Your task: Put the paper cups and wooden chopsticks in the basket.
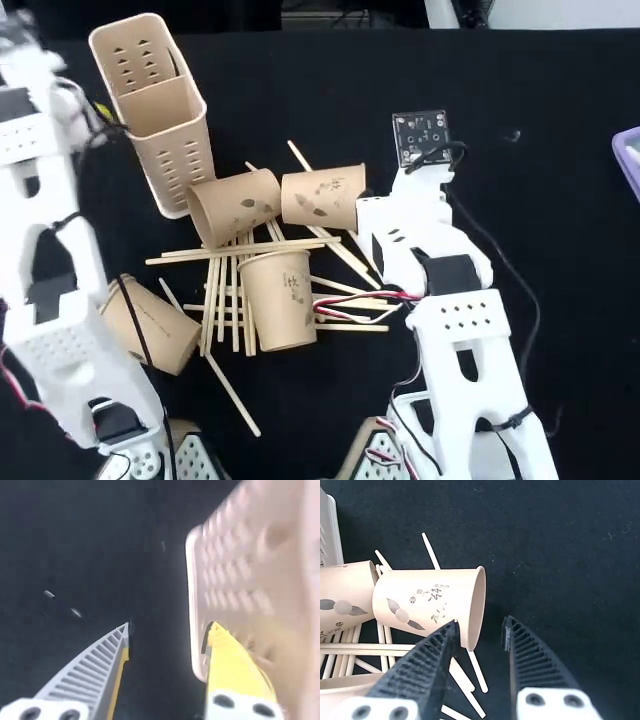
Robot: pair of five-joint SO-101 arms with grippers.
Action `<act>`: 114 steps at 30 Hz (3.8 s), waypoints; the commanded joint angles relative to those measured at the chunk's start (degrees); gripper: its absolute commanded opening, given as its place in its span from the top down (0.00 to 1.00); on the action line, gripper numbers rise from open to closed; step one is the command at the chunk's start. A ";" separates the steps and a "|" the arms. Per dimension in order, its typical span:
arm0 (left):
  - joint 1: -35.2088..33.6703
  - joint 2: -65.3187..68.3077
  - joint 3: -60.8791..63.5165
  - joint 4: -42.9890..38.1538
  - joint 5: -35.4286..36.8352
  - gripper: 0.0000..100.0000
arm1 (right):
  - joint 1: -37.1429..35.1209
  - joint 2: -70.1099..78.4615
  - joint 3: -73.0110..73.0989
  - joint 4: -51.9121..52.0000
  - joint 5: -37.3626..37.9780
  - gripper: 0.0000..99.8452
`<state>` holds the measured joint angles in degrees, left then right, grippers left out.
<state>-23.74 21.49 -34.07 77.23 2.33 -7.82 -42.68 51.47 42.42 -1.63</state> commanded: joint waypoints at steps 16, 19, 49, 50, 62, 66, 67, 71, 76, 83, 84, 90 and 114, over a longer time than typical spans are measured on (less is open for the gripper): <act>5.85 1.49 -17.36 -7.47 4.13 0.74 | -0.88 0.04 -0.22 0.35 -0.18 0.85; 5.85 4.31 -17.27 -6.77 4.13 0.74 | -0.88 0.04 -0.22 0.35 -0.18 0.85; 26.33 5.10 -17.45 4.48 -25.05 0.97 | 1.41 0.75 -12.09 -2.20 -0.26 0.85; 26.95 5.10 -17.45 4.75 -25.76 0.97 | 1.41 1.27 -12.97 -3.78 -0.26 0.85; 33.71 5.10 -20.35 13.01 -31.65 0.97 | 1.14 22.90 -30.02 -8.97 -7.21 0.84; 35.12 5.19 -24.66 15.12 -31.56 0.97 | -1.41 25.10 -31.16 -9.32 -7.74 0.72; 35.47 5.19 -25.27 15.47 -31.56 0.97 | -1.93 25.54 -31.16 -9.41 -7.56 0.68; 36.79 5.19 -26.42 16.18 -31.56 0.97 | -4.57 28.44 -31.52 -9.93 -1.49 0.66; 37.32 5.19 -26.33 16.53 -31.47 0.97 | -5.36 35.47 -31.52 -19.25 2.90 0.73; 36.88 5.19 -26.33 16.53 -31.38 0.97 | -0.88 39.16 -31.08 -22.33 5.10 1.00; 36.88 5.19 -26.33 16.53 -31.38 0.97 | -0.26 39.16 -30.90 -22.24 5.10 0.98; 36.79 5.19 -26.68 16.09 -31.38 0.97 | 0.79 37.93 -29.76 -18.81 4.66 0.99; 19.12 5.19 -52.70 23.74 -0.79 0.75 | -0.79 32.57 -33.10 -7.65 -0.97 0.99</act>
<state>-4.31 28.62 -90.95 100.70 0.66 -8.79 -4.35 21.49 34.68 -2.15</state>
